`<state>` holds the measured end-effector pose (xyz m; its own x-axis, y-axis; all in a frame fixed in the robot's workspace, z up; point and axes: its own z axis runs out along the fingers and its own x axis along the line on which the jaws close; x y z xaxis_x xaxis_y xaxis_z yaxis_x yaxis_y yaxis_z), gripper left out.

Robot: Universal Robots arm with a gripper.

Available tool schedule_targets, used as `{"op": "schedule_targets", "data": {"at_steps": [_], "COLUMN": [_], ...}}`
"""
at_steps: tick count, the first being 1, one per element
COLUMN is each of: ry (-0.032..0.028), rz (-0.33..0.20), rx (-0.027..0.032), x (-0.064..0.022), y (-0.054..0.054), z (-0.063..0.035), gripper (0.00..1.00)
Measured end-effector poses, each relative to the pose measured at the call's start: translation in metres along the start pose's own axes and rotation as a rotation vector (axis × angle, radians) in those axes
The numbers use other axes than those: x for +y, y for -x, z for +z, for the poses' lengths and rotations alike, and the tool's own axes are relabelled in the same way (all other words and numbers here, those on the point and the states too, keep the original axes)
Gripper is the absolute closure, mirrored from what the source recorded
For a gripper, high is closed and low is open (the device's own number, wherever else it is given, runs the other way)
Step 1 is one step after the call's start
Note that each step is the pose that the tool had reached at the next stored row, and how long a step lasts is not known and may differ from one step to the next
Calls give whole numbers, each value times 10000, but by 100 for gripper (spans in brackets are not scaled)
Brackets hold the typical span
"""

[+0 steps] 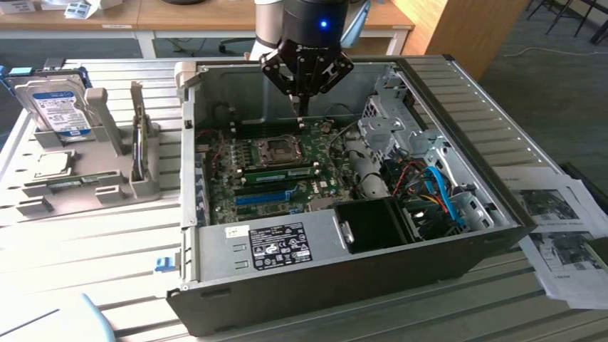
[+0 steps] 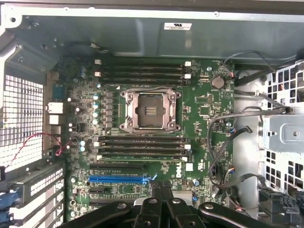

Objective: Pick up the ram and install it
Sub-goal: 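Press down the ram until it locks into place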

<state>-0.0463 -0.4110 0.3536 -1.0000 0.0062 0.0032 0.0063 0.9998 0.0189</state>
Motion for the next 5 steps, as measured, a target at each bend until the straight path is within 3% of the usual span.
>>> {"op": "schedule_targets", "data": {"at_steps": [5], "ry": [0], "rz": [0], "rx": [21], "x": [0], "y": [0], "z": [0], "gripper": [91]}}
